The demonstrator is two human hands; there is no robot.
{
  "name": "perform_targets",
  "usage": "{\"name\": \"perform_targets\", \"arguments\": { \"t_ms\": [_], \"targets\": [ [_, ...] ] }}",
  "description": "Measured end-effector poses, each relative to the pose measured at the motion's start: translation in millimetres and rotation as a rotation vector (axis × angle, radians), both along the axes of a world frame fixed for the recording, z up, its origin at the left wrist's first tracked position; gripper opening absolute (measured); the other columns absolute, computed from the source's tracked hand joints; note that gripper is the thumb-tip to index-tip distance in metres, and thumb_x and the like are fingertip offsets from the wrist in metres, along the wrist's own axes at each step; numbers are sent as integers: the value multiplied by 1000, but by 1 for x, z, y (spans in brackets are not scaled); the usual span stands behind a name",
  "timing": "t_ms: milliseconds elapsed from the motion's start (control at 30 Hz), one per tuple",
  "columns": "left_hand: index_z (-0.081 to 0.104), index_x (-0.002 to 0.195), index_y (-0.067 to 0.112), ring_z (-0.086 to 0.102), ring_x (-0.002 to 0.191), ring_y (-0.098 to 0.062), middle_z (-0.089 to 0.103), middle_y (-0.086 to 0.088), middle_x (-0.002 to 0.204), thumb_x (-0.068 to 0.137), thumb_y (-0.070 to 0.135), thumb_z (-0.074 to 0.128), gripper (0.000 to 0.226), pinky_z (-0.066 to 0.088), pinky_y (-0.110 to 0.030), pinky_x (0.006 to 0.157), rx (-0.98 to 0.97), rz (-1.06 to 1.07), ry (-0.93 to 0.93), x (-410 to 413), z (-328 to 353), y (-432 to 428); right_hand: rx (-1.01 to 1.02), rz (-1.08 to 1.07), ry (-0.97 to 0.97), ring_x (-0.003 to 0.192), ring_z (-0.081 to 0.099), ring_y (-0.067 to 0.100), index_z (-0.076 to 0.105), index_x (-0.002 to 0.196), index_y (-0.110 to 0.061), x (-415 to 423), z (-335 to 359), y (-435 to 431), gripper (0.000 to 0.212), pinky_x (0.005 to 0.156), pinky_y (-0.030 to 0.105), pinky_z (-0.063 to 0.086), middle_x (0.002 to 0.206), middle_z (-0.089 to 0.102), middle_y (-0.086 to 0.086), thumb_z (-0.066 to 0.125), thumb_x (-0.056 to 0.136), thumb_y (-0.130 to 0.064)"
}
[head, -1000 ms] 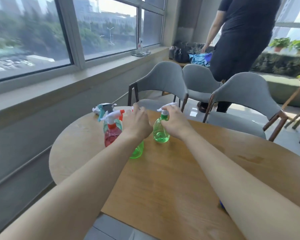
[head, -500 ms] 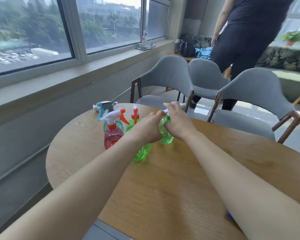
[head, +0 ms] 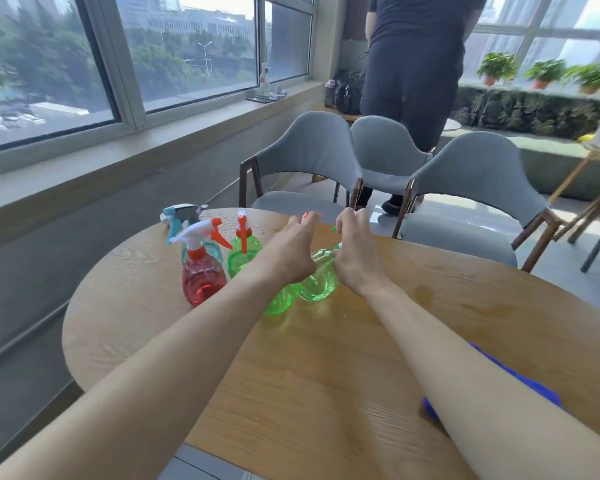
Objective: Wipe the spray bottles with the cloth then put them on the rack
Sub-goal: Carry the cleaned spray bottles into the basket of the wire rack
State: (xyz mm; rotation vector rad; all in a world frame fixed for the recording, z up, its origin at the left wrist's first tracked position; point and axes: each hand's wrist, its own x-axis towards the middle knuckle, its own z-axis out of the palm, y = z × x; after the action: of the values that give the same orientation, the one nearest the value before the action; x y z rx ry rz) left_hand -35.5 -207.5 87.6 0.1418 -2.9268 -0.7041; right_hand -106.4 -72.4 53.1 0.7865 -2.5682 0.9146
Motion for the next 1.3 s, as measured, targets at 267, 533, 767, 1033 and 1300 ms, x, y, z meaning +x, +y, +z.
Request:
{"name": "perform_targets", "arguments": {
  "t_ms": [267, 533, 767, 1033, 1300],
  "targets": [
    [37, 145, 8, 58, 114, -48, 50, -22, 129, 89, 0, 63, 62, 48, -51, 98, 213, -28, 332, -9, 45, 76, -340, -178, -55, 104, 56, 25, 47, 126, -20, 14, 26, 87, 54, 81, 41, 52, 121, 47, 2, 71, 82, 3],
    [31, 158, 15, 50, 136, -35, 55, -16, 146, 95, 32, 80, 82, 41, -42, 101, 409, -171, 428, -10, 75, 199, -537, -357, -84, 103, 71, 21, 76, 126, -17, 55, 83, 244, 40, 85, 35, 57, 110, 78, -2, 78, 87, -11],
    [47, 149, 19, 64, 115, -23, 64, -2, 123, 92, 43, 81, 70, 53, -38, 92, 558, -390, 431, 17, 110, 339, -594, -495, 30, 109, 66, 13, 75, 128, -18, 107, 126, 358, 30, 78, 10, 45, 116, 75, -6, 69, 102, -31],
    [54, 131, 15, 67, 102, -18, 61, 14, 96, 90, 34, 82, 53, 51, -33, 78, 652, -616, 414, 66, 127, 495, -659, -688, 72, 106, 68, 15, 74, 114, -22, 178, 153, 498, 19, 85, 27, 49, 110, 74, -6, 75, 97, -31],
    [44, 147, 16, 70, 105, -23, 70, -6, 123, 92, 37, 79, 68, 60, -44, 90, 706, -782, 394, 105, 109, 638, -698, -895, 116, 97, 69, 0, 75, 112, -21, 250, 144, 625, 17, 72, 15, 47, 105, 74, -9, 75, 97, -30]
  ]
}}
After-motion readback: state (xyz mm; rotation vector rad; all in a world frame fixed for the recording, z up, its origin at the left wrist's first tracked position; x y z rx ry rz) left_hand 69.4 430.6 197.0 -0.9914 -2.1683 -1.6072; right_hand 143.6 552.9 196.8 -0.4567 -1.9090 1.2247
